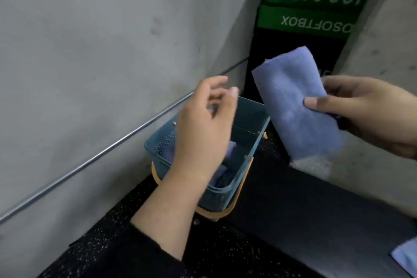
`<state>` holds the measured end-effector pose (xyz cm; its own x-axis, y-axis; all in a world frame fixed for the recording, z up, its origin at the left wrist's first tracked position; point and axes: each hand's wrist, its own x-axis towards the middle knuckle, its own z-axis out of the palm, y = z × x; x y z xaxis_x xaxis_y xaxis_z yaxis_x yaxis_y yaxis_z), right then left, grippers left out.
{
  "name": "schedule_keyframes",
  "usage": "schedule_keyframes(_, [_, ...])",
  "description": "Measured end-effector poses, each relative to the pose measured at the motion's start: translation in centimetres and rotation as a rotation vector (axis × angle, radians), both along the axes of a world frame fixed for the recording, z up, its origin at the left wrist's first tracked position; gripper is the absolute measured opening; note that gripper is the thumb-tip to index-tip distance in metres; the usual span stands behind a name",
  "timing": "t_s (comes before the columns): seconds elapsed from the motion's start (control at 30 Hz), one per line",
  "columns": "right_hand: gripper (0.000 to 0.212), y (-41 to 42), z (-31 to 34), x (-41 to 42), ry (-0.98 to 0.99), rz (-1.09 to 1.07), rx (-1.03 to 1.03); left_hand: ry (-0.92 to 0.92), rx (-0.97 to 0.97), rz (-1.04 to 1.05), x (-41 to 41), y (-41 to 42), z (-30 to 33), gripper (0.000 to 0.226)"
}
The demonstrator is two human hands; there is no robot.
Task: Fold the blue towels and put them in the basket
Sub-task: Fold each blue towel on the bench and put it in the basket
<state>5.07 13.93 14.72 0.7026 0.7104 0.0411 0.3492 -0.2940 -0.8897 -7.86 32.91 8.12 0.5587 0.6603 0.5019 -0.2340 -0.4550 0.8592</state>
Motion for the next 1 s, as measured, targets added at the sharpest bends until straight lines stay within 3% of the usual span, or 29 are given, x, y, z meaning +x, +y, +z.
schedule_keyframes(0.1, [0.027, 5.7, 0.6, 2.5, -0.197, 0.049, -0.175, 0.152, 0.140, 0.263, -1.0, 5.9, -2.7, 0.017])
schedule_keyframes(0.17, [0.034, 9.7, -0.2, 4.2, -0.275, 0.105, -0.335, 0.300, 0.195, 0.324, -1.1, 8.5, -4.5, 0.026])
schedule_keyframes(0.27, [0.030, 15.1, -2.7, 6.6, -0.192, 0.214, -0.565, 0.544, 0.263, 0.326, -1.1, 10.7, -6.1, 0.039])
schedule_keyframes(0.4, [0.034, 20.1, -7.6, 8.5, -0.076, 0.315, -0.778, 0.703, 0.248, 0.269, -0.8, 11.9, -7.2, 0.051])
schedule_keyframes(0.57, [0.045, 22.7, -13.1, 9.3, -0.024, 0.315, -0.891, 0.756, 0.204, 0.249, -0.8, 12.0, -7.6, 0.047])
schedule_keyframes(0.8, [0.037, 21.7, -13.4, 8.5, 0.256, 0.325, -0.779, 0.749, 0.194, 0.258, -0.7, 11.9, -7.8, 0.041])
schedule_keyframes(0.93, [0.047, 21.6, -13.3, 6.6, -0.112, 0.396, -0.933, 0.739, 0.174, 0.259, -0.7, 11.9, -7.7, 0.042])
schedule_keyframes(1.0, [0.042, 21.6, -13.0, 6.3, -0.107, 0.375, -0.861, 0.741, 0.171, 0.259, -0.7, 11.9, -7.7, 0.042])
